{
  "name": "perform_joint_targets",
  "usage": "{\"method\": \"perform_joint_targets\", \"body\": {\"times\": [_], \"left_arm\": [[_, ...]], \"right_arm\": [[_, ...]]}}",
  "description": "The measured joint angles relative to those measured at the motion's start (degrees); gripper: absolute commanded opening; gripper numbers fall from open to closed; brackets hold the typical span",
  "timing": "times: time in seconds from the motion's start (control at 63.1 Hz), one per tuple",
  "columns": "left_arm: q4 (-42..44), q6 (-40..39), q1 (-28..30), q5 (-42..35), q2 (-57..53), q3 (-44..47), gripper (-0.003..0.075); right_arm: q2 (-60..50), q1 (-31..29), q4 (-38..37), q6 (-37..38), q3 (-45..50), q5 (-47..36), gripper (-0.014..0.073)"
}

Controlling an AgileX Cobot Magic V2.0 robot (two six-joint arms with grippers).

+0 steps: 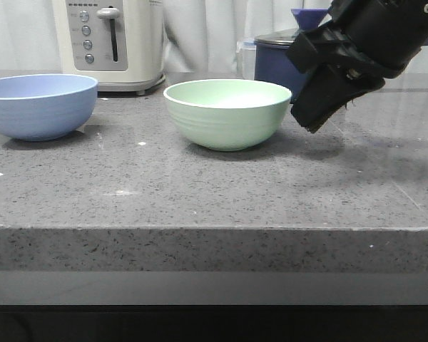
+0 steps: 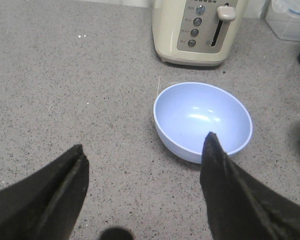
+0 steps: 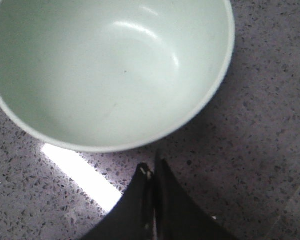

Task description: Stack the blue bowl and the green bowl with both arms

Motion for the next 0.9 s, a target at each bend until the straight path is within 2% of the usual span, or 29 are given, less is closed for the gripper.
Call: {"method": "perform_joint_targets", "body": {"times": [0.159, 0.428, 0.903], "left_arm": [[-0.91, 3.06, 0.00, 2.72, 6.12, -3.66, 0.0473], [-1.25, 5.89, 0.00, 7.31, 23.01, -14.45, 0.0473], [-1.28, 7.17, 0.00, 9.79, 47.84, -27.40, 0.0473]], "right_arm": [[0.00, 0.00, 0.00, 0.00, 0.00, 0.00, -0.0063], [0.00, 0.00, 0.00, 0.00, 0.00, 0.00, -0.0063], [0.00, 0.00, 0.00, 0.00, 0.00, 0.00, -0.0063]]}}
